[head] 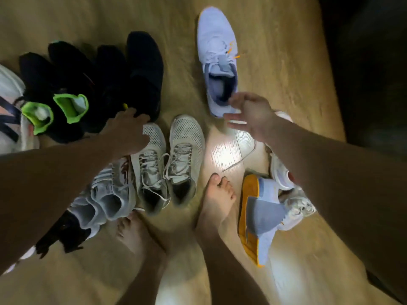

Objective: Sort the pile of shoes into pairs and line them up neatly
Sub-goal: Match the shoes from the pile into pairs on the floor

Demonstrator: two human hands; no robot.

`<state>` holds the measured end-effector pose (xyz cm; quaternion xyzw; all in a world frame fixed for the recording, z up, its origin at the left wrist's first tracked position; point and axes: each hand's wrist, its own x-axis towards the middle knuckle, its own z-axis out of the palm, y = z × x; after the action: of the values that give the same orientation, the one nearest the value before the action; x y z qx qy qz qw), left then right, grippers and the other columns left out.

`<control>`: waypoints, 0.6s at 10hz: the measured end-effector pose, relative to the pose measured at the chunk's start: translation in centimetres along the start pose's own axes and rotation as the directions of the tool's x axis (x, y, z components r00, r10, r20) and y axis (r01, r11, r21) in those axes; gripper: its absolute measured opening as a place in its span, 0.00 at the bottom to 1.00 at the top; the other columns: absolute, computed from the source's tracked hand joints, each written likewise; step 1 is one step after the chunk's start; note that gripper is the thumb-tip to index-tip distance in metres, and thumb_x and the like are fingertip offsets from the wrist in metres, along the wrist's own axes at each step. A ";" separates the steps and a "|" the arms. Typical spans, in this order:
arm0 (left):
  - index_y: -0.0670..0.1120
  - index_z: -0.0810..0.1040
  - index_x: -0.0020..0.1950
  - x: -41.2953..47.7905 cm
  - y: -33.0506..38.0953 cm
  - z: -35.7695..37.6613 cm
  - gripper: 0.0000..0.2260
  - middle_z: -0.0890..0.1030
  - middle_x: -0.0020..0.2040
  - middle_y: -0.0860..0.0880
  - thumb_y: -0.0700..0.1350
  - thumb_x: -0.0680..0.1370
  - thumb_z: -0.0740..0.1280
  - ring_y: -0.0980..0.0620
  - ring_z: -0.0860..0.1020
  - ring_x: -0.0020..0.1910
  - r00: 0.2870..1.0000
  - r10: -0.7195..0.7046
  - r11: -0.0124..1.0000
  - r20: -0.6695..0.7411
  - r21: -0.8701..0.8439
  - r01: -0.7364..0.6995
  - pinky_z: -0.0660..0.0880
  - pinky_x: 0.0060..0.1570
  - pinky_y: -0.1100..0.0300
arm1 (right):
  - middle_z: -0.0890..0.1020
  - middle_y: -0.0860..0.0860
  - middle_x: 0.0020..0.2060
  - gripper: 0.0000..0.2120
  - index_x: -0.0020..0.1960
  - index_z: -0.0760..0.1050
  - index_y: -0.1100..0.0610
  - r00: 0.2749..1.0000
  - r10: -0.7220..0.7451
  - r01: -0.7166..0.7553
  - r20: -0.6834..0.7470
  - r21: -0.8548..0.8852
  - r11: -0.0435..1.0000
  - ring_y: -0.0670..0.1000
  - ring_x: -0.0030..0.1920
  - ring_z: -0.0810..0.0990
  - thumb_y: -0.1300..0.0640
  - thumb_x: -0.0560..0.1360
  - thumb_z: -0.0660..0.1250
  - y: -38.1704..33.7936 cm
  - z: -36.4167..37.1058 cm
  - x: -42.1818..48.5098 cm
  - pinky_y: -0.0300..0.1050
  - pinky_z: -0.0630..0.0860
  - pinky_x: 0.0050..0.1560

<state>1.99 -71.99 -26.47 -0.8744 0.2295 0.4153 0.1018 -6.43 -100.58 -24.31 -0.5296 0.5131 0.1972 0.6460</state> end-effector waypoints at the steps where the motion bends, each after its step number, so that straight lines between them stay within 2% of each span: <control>1: 0.50 0.57 0.78 1.3 1.4 0.3 0.31 0.56 0.78 0.45 0.55 0.78 0.64 0.39 0.61 0.74 0.997 -0.046 0.999 0.056 -0.019 0.048 0.65 0.69 0.42 | 0.82 0.53 0.46 0.07 0.49 0.80 0.53 0.955 -0.063 -0.090 -0.290 -0.486 0.869 0.57 0.47 0.83 0.54 0.73 0.64 6.9 -5.3 -1.3 0.50 0.80 0.48; 2: 0.49 0.56 0.79 2.5 1.5 -0.5 0.32 0.56 0.78 0.46 0.55 0.78 0.64 0.41 0.62 0.74 0.999 -0.013 0.995 0.040 -0.095 0.017 0.65 0.69 0.46 | 0.75 0.57 0.66 0.25 0.69 0.71 0.55 0.911 -0.003 -0.335 -0.413 -0.743 0.579 0.62 0.64 0.74 0.48 0.75 0.63 14.6 -10.6 -4.3 0.52 0.72 0.63; 3: 0.39 0.63 0.73 3.4 2.6 -0.8 0.29 0.66 0.69 0.40 0.54 0.77 0.66 0.40 0.70 0.64 0.992 -0.117 0.972 0.047 -0.200 0.124 0.71 0.59 0.49 | 0.74 0.59 0.66 0.30 0.73 0.65 0.55 0.902 0.037 -0.384 -0.429 -0.761 0.523 0.63 0.63 0.75 0.41 0.77 0.61 18.8 -11.2 -5.6 0.53 0.74 0.59; 4: 0.55 0.73 0.47 -1.7 12.8 11.6 0.13 0.67 0.44 0.55 0.62 0.79 0.58 0.60 0.67 0.43 0.947 0.186 0.739 -0.263 -0.598 -0.311 0.66 0.50 0.53 | 0.83 0.60 0.51 0.33 0.60 0.75 0.60 0.831 0.137 -0.513 -0.539 -0.649 0.561 0.62 0.52 0.81 0.32 0.72 0.62 18.9 -9.4 -5.4 0.53 0.78 0.52; 5: 0.50 0.64 0.39 -4.9 22.0 23.0 0.11 0.54 0.38 0.50 0.51 0.80 0.61 0.52 0.56 0.34 0.997 -0.006 -0.442 0.083 -0.894 0.072 0.53 0.37 0.54 | 0.84 0.57 0.29 0.24 0.45 0.75 0.62 0.775 0.312 -0.549 -0.550 -0.341 0.763 0.58 0.34 0.85 0.38 0.72 0.67 19.1 -9.2 -4.3 0.58 0.83 0.42; 6: 0.51 0.62 0.40 -5.5 22.3 20.7 0.11 0.53 0.38 0.49 0.49 0.80 0.60 0.51 0.56 0.34 0.986 -0.052 -0.484 0.160 -0.867 0.115 0.53 0.35 0.54 | 0.83 0.59 0.33 0.18 0.48 0.73 0.60 0.796 0.398 -0.526 -0.455 -0.197 0.827 0.57 0.28 0.82 0.46 0.73 0.71 17.9 -8.9 -3.4 0.56 0.83 0.35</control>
<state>-25.89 -82.09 -35.09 -0.5423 -0.3136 0.4150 -0.6598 -26.14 -101.04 -29.22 -0.5102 0.7094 0.3187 0.3672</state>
